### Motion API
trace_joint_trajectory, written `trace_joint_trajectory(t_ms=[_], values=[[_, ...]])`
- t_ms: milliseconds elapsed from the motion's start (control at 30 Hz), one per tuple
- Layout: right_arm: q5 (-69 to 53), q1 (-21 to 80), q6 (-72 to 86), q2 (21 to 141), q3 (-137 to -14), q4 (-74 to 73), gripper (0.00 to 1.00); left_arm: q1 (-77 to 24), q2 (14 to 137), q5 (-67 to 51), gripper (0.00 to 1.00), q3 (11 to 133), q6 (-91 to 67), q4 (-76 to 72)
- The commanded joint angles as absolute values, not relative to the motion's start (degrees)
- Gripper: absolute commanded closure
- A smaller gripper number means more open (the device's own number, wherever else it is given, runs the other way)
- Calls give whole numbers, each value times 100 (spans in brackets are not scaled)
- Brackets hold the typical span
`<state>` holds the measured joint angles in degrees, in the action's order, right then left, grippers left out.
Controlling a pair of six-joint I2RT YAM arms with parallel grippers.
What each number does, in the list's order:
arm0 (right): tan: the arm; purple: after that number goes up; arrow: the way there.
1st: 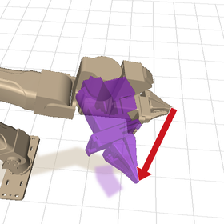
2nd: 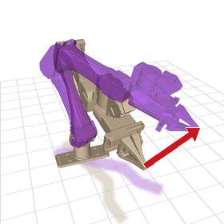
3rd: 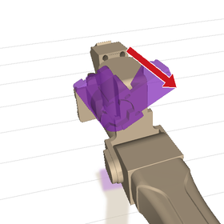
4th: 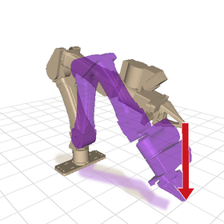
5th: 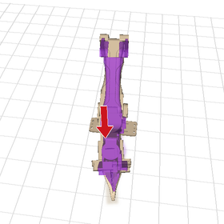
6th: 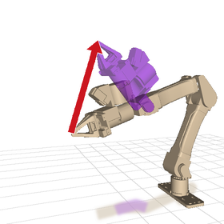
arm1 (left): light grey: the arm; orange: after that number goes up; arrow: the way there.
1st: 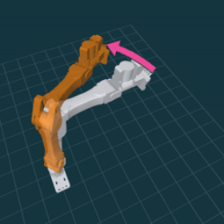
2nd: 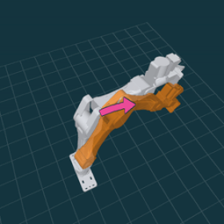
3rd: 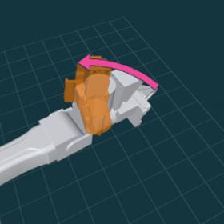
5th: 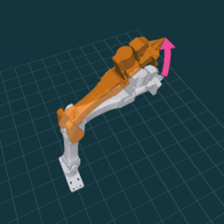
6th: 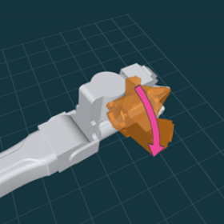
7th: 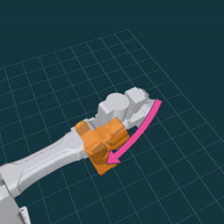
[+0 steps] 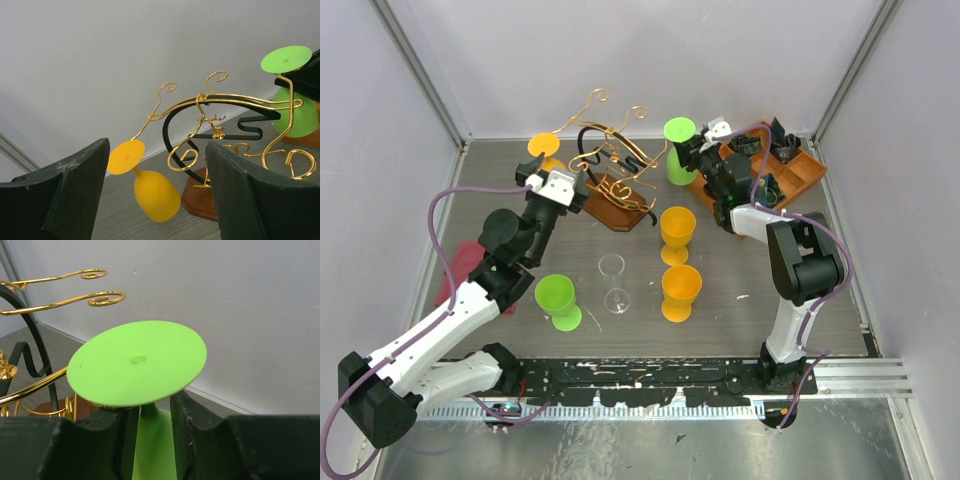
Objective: Place the wine glass upside down on the wine glass rack
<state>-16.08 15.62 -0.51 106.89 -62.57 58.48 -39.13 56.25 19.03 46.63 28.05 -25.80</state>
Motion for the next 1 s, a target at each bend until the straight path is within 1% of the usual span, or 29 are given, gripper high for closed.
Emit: trace_joint_trajectory(t_ms=[0,367,433,633,967], values=[[-1341,1539,-173,10472,-6271,6195,64,-3865,5538,1967,16,4677,2810,-2733],[-1159,1537,-465,10058,-5844,6046,65,-3852,5513,1952,16,4623,2739,-2751],[-1147,1541,-482,9977,-5761,6040,67,-3850,5511,1951,16,4618,2734,-2751],[-1225,1532,-557,9774,-5590,5946,77,-3844,5497,1933,16,4606,2695,-2744],[-1555,1538,-457,9623,-5320,5952,80,-3845,5455,1901,16,4586,2650,-2740]])
